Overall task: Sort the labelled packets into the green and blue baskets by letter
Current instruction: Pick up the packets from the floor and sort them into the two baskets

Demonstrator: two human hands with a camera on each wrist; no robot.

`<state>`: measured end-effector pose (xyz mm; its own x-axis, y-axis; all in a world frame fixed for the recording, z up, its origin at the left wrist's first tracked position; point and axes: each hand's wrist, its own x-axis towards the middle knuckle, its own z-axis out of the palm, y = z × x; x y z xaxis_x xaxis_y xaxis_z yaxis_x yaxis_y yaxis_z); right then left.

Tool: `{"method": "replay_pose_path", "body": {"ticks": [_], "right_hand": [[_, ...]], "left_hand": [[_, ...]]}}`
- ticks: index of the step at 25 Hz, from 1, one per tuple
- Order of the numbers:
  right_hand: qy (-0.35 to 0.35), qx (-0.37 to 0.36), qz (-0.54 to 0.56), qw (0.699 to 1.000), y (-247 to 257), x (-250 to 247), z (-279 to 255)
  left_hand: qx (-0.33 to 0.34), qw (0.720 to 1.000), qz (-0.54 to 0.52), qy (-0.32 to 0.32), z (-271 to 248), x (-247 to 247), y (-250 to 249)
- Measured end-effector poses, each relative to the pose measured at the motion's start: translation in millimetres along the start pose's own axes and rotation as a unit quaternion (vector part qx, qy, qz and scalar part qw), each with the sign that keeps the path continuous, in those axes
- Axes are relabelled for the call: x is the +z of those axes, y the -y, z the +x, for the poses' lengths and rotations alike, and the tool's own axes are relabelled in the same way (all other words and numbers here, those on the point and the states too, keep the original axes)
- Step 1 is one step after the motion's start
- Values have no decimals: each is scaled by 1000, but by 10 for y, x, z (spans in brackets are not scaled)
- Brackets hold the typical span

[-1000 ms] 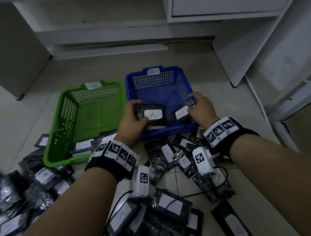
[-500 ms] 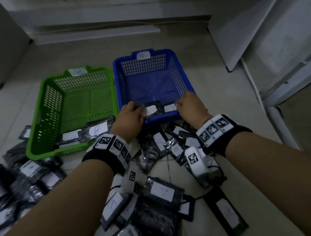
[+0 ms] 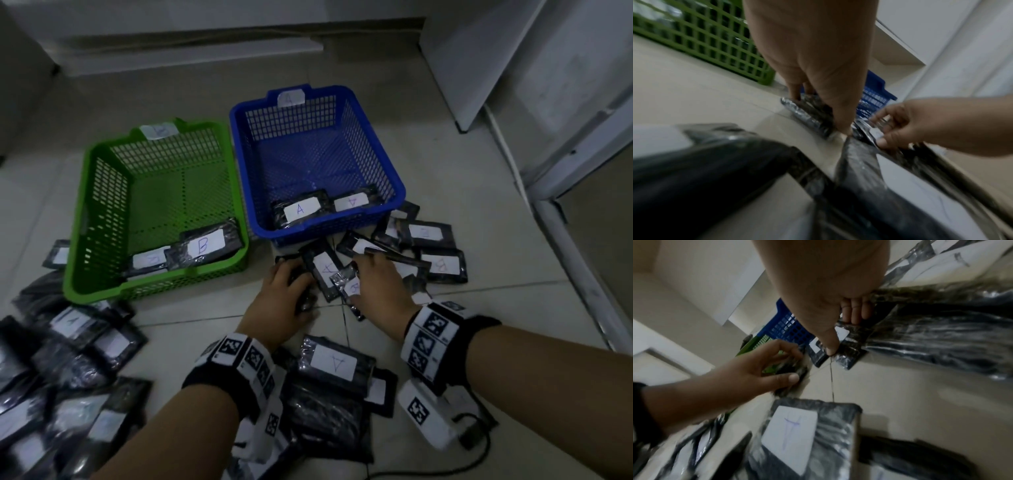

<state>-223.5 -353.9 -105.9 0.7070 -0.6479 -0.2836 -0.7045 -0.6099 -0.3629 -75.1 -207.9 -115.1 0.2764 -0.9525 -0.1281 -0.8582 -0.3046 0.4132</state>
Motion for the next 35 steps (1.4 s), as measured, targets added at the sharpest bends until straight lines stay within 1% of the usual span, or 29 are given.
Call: {"method": "replay_pose_path", "body": {"ticks": [2, 3, 4, 5, 6, 7, 8, 9, 10, 11, 12, 13, 15, 17, 19, 20, 22, 25, 27, 29, 30, 32, 33, 35], "right_hand": [[12, 7, 17, 1000, 14, -41, 31], [18, 1, 33, 999, 37, -86, 36], [19, -8, 60, 998, 67, -144, 28], [14, -22, 91, 996, 120, -204, 13], [2, -39, 125, 991, 194, -263, -1], [-17, -52, 164, 985, 274, -323, -19], [-33, -61, 208, 976, 382, -365, -22], [-44, -62, 253, 964, 477, -402, -21], [-46, -61, 293, 953, 584, -411, -6], [-42, -61, 322, 944, 690, -420, 6], [-38, -66, 342, 937, 775, -431, 13], [-36, -80, 351, 932, 882, -433, 32], [-42, -120, 358, 925, 1091, -454, 71], [-50, -158, 354, 921, 1315, -495, 159], [-43, -195, 313, 929, 1577, -533, 309], [-33, -212, 281, 936, 1728, -538, 402], [-3, -227, 234, 945, 2042, -538, 563], [29, -240, 206, 948, 2505, -395, 779], [63, -253, 166, 951, 2722, -228, 876], [117, -268, 106, 950, 2849, -74, 908], [131, -275, 90, 948, 2870, -30, 910], [115, -269, 125, 948, 2780, -88, 861], [89, -249, 165, 950, 2662, -164, 843], [2, -189, 235, 953, 2293, -366, 812]], "left_hand": [[-4, 995, -73, -62, -94, -103, -25], [-20, 988, -121, -95, -159, -173, -23], [-47, 975, -173, -133, -225, -236, -13], [-84, 955, -223, -178, -297, -293, 4], [-126, 927, -275, -222, -371, -334, 21], [-164, 892, -335, -257, -433, -355, 25], [-193, 849, -401, -286, -503, -375, 29], [-213, 806, -461, -304, -552, -393, 13], [-228, 770, -507, -315, -609, -424, 10], [-236, 744, -537, -319, -658, -461, 19], [-240, 729, -557, -316, -680, -491, 27], [-243, 720, -570, -313, -710, -534, 58], [-248, 710, -584, -305, -772, -604, 138], [-253, 707, -584, -308, -864, -675, 230], [-259, 708, -574, -318, -988, -749, 331], [-263, 708, -568, -327, -1053, -787, 386], [-278, 696, -562, -350, -1172, -849, 497], [-284, 665, -565, -398, -1344, -969, 694], [-286, 645, -570, -422, -1447, -1064, 806], [-287, 640, -564, -436, -1521, -1174, 891], [-286, 641, -560, -441, -1542, -1224, 929], [-273, 643, -564, -441, -1503, -1291, 961], [-267, 646, -569, -433, -1433, -1306, 952], [-255, 666, -572, -406, -1210, -1328, 865]]}}
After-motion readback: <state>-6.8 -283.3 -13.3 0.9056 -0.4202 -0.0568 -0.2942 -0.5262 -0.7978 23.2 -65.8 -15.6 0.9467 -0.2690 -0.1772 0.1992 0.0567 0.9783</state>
